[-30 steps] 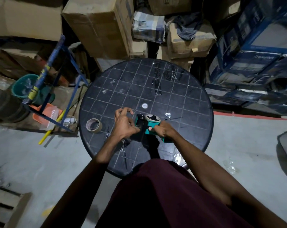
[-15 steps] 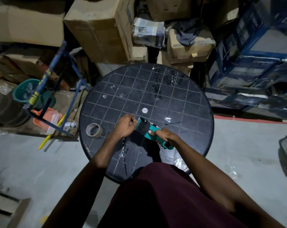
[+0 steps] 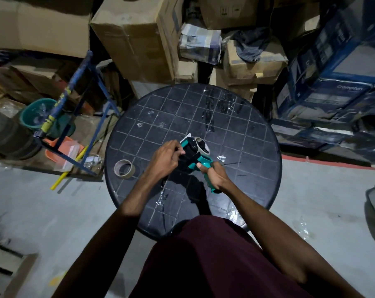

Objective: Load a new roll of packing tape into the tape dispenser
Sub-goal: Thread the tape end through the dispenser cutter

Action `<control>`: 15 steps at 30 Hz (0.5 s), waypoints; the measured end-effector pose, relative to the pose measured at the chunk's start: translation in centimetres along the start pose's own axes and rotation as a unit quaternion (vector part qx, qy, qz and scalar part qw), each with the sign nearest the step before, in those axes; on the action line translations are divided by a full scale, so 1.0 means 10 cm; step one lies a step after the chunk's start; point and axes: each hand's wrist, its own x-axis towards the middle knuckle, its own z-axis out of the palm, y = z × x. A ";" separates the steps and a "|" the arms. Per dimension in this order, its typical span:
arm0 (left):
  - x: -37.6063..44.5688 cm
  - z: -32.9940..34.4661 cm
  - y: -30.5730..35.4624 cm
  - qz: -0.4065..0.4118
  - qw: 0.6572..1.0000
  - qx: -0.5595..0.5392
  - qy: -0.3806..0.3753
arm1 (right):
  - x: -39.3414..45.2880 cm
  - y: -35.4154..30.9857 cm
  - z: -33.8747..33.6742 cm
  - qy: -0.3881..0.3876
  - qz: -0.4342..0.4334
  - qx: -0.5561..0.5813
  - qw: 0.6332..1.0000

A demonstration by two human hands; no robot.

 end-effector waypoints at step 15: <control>0.18 -0.32 0.13 0.102 0.991 0.066 -0.049 | -0.11 -0.08 -0.02 -0.040 -0.015 0.020 0.999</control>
